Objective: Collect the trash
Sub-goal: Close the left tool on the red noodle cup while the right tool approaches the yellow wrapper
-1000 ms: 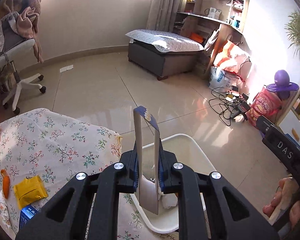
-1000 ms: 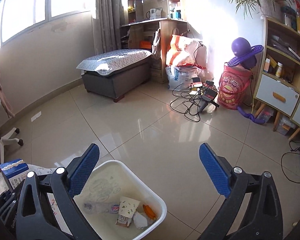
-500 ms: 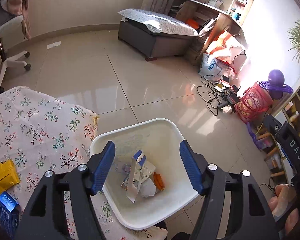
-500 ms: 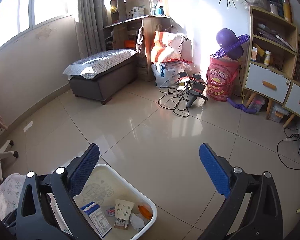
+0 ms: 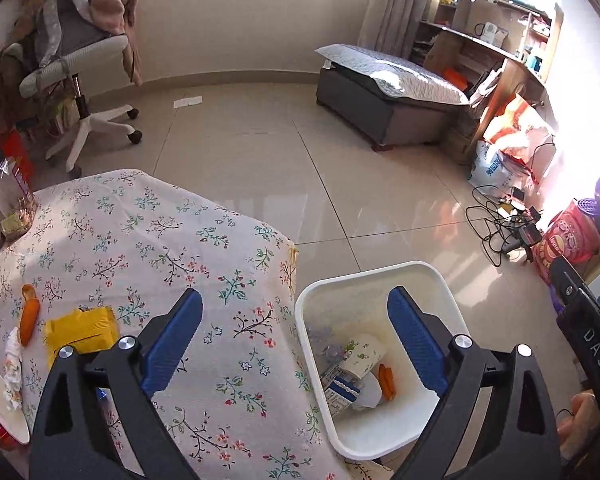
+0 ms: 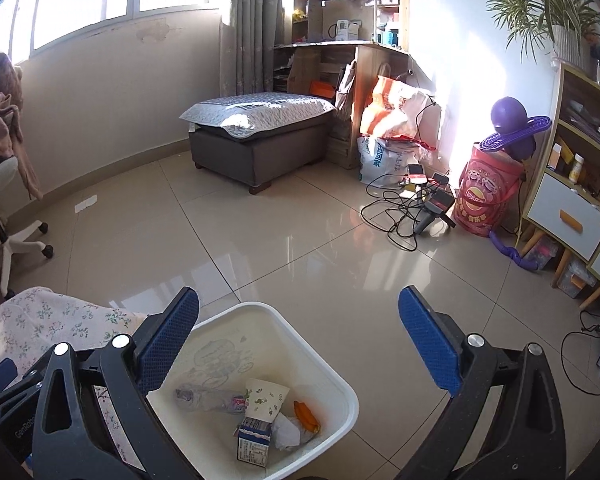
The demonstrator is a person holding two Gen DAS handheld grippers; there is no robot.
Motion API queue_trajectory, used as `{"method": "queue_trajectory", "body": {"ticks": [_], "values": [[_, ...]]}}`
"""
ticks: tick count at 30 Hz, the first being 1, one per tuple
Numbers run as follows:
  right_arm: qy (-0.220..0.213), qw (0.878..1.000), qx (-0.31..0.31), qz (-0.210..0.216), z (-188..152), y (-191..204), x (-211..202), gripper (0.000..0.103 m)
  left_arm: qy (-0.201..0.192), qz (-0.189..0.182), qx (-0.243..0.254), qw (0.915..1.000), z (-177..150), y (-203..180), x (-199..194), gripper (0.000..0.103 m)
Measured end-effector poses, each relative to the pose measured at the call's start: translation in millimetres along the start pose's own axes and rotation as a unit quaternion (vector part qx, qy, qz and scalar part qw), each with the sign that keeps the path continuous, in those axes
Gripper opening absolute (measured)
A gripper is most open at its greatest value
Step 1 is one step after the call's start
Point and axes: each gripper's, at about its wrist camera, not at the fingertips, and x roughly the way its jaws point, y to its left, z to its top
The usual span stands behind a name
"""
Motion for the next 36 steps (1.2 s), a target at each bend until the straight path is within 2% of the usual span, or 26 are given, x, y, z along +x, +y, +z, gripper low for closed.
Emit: {"method": "queue_trajectory", "body": {"ticks": [12, 18, 24, 29, 33, 36], "values": [[-0.01, 0.994, -0.096, 0.055, -21.2, 80.4, -22.8, 0.096, -0.018, 0.074, -0.051, 0.9958, -16.7, 79.3, -28.7, 0.093], [-0.009, 0.985, -0.134, 0.11, -33.0, 129.1, -43.3, 0.096, -0.029, 0.136, -0.082, 0.9868, -29.6, 131.5, -53.5, 0.094], [-0.006, 0.968, -0.178, 0.178, -51.7, 180.8, -68.6, 0.096, -0.023, 0.201, -0.136, 0.9698, -52.2, 196.3, -80.9, 0.095], [-0.009, 0.952, -0.219, 0.215, -69.2, 214.6, -89.7, 0.096, -0.01, 0.263, -0.169, 0.9499, -75.5, 252.8, -103.2, 0.096], [-0.007, 0.942, -0.243, 0.231, -79.3, 232.6, -98.7, 0.096, 0.021, 0.302, -0.201, 0.9315, -98.7, 300.2, -111.8, 0.096], [0.003, 0.937, -0.256, 0.238, -85.3, 240.7, -100.0, 0.096, 0.053, 0.307, -0.23, 0.9217, -116.1, 328.6, -112.2, 0.096]]}}
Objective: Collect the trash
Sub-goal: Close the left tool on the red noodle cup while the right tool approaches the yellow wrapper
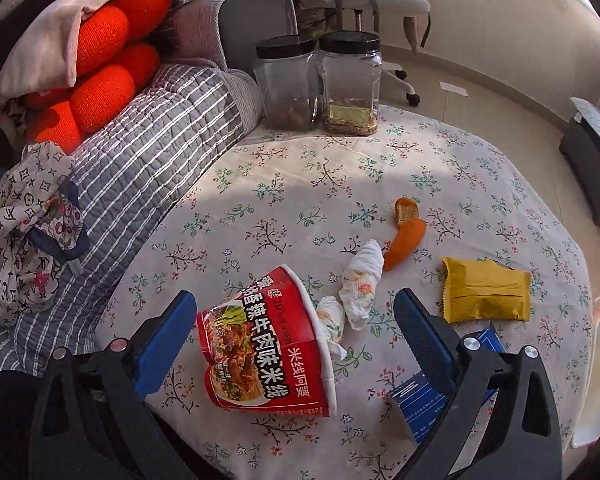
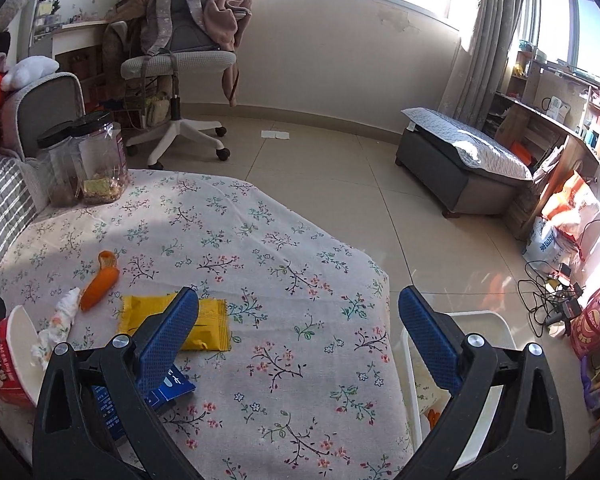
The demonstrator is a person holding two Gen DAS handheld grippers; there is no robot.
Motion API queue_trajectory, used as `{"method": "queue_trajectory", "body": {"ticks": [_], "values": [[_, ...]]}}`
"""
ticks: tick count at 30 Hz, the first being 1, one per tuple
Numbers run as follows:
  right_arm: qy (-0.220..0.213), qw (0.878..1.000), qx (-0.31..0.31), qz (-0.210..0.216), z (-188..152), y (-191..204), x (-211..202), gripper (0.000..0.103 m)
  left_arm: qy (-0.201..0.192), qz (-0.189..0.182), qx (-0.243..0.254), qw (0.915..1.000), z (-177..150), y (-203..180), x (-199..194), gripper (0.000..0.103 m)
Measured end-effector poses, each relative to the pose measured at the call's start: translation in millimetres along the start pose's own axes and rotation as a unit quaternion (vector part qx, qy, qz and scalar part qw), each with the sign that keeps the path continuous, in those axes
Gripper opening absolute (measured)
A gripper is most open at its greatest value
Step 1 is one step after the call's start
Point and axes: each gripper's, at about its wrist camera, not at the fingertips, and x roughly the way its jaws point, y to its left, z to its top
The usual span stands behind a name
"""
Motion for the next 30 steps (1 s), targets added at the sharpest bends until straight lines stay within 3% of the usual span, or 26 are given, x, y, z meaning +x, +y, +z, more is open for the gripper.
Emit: {"method": "queue_trajectory", "body": {"ticks": [7, 14, 24, 30], "values": [[0.013, 1.0, -0.012, 0.01, -0.9, 11.8, 8.1, 0.096, 0.042, 0.009, -0.018, 0.9989, -9.3, 17.2, 28.4, 0.096], [0.037, 0.999, -0.008, 0.015, -4.2, 11.6, 19.2, 0.096, 0.1, -0.022, -0.047, 0.9936, -19.5, 23.6, 56.4, 0.096], [0.102, 0.994, 0.009, 0.032, -14.0, 13.6, 46.4, 0.096, 0.088, -0.063, -0.024, 0.9938, -13.8, 32.0, 55.5, 0.091], [0.13, 0.991, 0.014, 0.033, -18.5, 14.1, 62.8, 0.096, 0.059, -0.097, -0.022, 0.9933, 5.4, 36.8, 44.1, 0.087]]}}
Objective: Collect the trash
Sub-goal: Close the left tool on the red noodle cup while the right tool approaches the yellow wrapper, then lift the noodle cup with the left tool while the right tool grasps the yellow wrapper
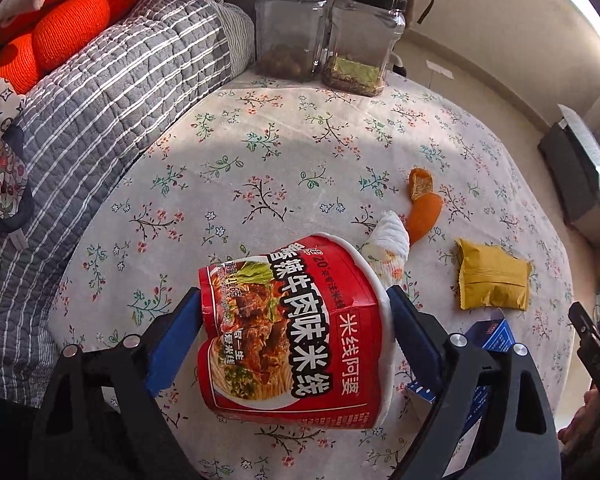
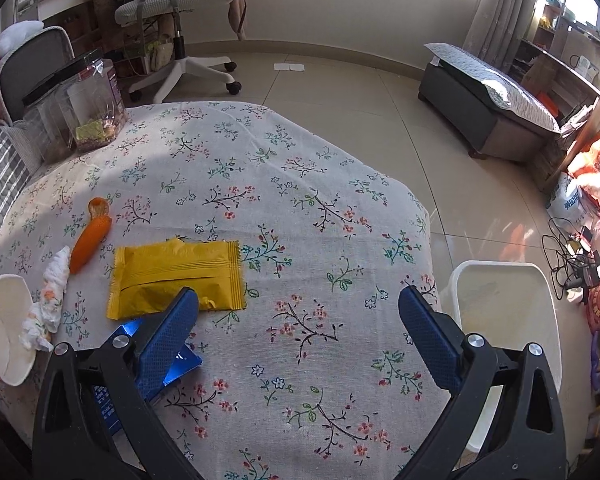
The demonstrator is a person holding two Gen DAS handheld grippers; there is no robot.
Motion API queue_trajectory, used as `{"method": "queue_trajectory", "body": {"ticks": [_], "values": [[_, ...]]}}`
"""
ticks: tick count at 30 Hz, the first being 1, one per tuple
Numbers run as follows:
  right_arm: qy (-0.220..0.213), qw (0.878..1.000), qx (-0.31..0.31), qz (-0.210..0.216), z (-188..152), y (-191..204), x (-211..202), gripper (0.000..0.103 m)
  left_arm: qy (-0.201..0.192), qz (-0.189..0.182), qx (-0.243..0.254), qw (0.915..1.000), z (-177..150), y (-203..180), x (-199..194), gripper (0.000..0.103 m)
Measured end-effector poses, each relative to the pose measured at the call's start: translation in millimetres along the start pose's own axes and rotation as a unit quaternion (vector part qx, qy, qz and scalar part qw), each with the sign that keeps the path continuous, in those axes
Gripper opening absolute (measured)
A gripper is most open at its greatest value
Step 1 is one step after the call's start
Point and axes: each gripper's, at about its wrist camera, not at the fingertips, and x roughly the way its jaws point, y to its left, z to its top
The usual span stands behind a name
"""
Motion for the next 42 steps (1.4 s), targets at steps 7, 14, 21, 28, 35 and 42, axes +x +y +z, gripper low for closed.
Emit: {"method": "queue_trajectory", "body": {"ticks": [7, 14, 21, 28, 35, 42], "values": [[0.069, 0.995, 0.049, 0.055, 8.7, -6.5, 36.2, 0.096, -0.078, -0.008, 0.053, 0.9955, 52.6, -15.0, -27.0, 0.086], [0.125, 0.978, 0.098, 0.138, 13.1, 1.0, 80.2, 0.094, -0.137, -0.039, 0.085, 0.9862, 92.0, -35.5, -35.7, 0.086], [0.091, 0.985, 0.035, 0.146, 21.4, 27.9, 91.3, 0.074, -0.091, -0.081, 0.077, 0.9896, 94.1, -47.7, -10.3, 0.086], [0.09, 0.982, 0.002, 0.167, 21.2, 41.3, 84.6, 0.001, -0.08, -0.078, 0.078, 0.9907, 93.1, -49.0, -3.2, 0.086], [0.037, 0.982, 0.013, 0.184, 32.5, 33.8, 52.1, 0.0, -0.082, -0.079, 0.075, 0.9906, 92.1, -47.5, -4.5, 0.086], [-0.025, 0.984, 0.005, 0.176, 45.3, 26.2, 18.7, 0.0, -0.083, -0.079, 0.073, 0.9907, 90.9, -48.4, -3.5, 0.086]]}}
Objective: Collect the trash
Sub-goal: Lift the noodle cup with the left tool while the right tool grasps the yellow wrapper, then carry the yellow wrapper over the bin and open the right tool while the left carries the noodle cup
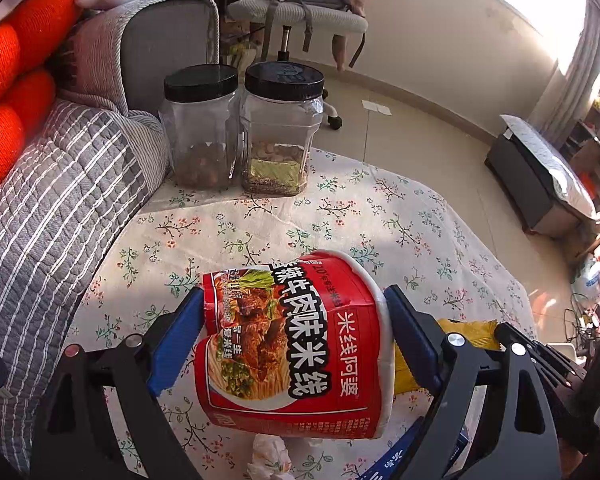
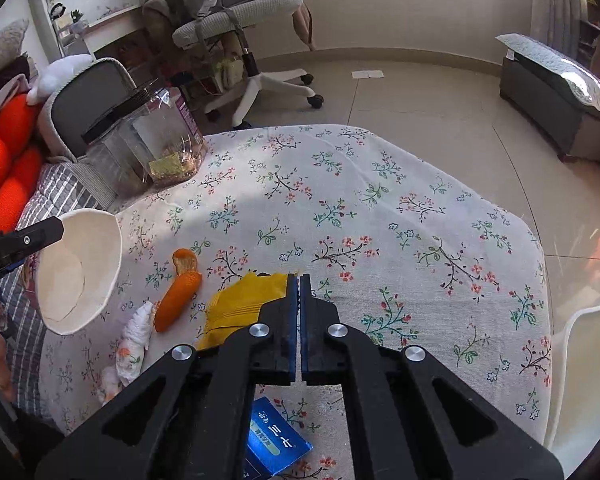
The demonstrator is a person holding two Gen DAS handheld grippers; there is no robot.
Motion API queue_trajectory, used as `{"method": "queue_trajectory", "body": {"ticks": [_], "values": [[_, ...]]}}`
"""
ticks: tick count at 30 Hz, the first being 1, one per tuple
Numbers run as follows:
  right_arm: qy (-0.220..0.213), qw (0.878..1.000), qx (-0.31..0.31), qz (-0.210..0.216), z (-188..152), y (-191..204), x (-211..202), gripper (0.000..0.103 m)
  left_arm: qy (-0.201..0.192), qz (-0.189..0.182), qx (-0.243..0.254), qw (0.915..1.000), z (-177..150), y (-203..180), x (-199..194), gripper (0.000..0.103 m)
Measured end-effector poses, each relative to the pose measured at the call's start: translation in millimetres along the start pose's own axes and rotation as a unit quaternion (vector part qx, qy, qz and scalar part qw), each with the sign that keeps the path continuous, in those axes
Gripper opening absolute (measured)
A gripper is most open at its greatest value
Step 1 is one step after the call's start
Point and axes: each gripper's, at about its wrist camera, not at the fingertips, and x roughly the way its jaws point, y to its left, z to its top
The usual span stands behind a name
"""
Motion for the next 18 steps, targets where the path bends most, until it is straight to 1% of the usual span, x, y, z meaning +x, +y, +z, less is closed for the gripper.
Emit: {"method": "queue_trajectory", "body": {"ticks": [6, 11, 18], "values": [[-0.037, 0.999, -0.012, -0.01, 10.4, 1.7, -21.2, 0.0, -0.007, -0.004, 0.005, 1.0, -1.2, -4.8, -1.5, 0.086], [-0.066, 0.997, -0.027, -0.021, 14.4, 5.5, -40.6, 0.0, -0.023, -0.005, 0.008, 0.9997, -3.3, -10.8, -7.0, 0.086], [-0.089, 0.995, -0.035, -0.028, 17.0, 6.8, -60.2, 0.0, -0.042, -0.006, 0.016, 0.999, -10.0, -25.0, -18.9, 0.086]]}}
